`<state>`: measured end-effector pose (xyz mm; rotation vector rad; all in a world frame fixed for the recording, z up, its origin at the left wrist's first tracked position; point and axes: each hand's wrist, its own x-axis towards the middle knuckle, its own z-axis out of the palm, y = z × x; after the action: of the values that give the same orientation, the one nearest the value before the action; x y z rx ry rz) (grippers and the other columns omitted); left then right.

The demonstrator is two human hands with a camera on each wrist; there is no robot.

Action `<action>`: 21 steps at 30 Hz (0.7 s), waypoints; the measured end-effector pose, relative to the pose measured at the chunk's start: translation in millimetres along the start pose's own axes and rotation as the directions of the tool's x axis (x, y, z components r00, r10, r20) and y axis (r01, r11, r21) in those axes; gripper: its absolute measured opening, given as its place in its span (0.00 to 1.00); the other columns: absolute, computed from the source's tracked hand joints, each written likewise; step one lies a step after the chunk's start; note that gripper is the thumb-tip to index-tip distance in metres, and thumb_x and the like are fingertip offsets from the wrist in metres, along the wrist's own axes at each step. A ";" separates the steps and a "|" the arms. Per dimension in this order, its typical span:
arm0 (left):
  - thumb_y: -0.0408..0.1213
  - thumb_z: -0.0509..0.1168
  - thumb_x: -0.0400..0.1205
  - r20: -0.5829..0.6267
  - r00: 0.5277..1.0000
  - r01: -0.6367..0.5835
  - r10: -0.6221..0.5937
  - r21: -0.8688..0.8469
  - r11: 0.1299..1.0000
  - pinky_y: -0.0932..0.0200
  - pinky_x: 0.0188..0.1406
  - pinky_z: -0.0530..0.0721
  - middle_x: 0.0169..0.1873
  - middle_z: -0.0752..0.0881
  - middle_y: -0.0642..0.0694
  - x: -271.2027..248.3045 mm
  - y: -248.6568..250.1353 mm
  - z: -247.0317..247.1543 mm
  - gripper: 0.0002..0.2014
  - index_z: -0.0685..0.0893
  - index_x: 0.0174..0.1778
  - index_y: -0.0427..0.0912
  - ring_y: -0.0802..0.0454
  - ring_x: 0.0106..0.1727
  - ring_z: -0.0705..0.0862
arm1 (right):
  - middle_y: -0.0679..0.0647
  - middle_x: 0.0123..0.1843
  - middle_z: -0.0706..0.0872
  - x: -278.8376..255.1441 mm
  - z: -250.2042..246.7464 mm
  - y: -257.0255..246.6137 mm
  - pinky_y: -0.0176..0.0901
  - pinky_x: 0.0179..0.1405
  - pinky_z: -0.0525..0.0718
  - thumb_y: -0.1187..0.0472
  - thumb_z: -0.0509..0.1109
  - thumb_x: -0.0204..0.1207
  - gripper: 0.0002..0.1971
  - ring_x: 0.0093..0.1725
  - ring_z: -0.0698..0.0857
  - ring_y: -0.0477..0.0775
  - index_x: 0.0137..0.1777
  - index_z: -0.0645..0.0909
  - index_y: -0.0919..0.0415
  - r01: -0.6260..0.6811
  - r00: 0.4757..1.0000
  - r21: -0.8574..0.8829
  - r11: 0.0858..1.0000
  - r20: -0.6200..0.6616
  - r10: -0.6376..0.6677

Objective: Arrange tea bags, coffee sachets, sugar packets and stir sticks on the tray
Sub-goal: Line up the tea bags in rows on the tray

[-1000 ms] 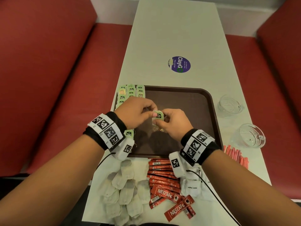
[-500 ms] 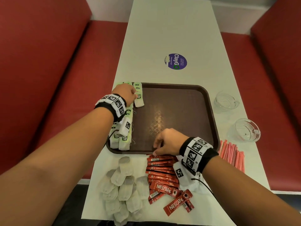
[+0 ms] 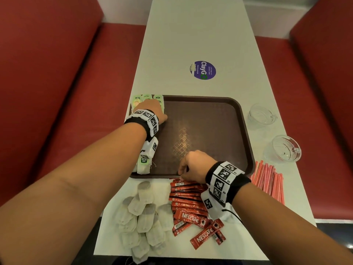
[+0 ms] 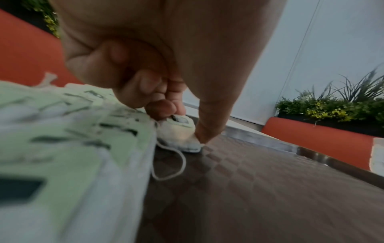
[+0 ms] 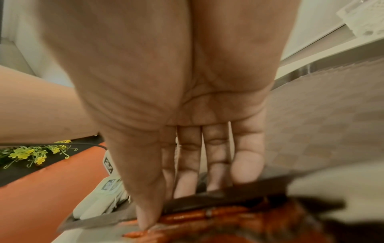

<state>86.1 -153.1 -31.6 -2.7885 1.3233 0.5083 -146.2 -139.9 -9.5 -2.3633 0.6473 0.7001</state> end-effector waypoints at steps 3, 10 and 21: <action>0.52 0.69 0.78 0.013 1.000 -0.009 0.009 -0.003 1.000 0.55 0.34 0.74 0.44 0.85 0.42 -1.1 -1.2 -1.4 0.16 0.77 0.40 0.41 0.44 0.38 0.80 | 0.45 0.50 0.90 -2.1 0.6 -0.8 0.42 0.54 0.85 0.54 0.77 0.77 0.07 0.51 0.87 0.48 0.53 0.91 0.52 0.001 1.000 -0.011 1.000 -0.010 -0.001; 0.60 0.65 0.80 -0.100 0.991 -0.111 0.091 -0.209 0.972 0.54 0.42 0.77 0.43 0.83 0.53 -45.8 -12.1 -29.5 0.17 0.79 0.51 0.50 0.50 0.45 0.81 | 0.46 0.52 0.89 -8.4 2.8 -8.8 0.44 0.53 0.85 0.50 0.76 0.76 0.12 0.52 0.86 0.51 0.57 0.87 0.52 0.027 0.998 -0.037 0.999 -0.050 -0.028; 0.48 0.75 0.77 0.095 0.889 -0.403 0.447 -0.301 0.864 0.69 0.38 0.74 0.40 0.83 0.65 -197.0 -84.4 -9.3 0.04 0.87 0.45 0.60 0.69 0.38 0.79 | 0.49 0.63 0.86 -10.7 37.5 -57.0 0.52 0.68 0.79 0.48 0.76 0.74 0.17 0.62 0.81 0.55 0.61 0.87 0.52 0.321 0.941 -0.166 0.932 -0.056 -0.334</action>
<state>36.5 47.8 24.9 -2.5580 1.9762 0.9812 -133.0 -72.1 -6.7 -2.5703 0.2246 0.5206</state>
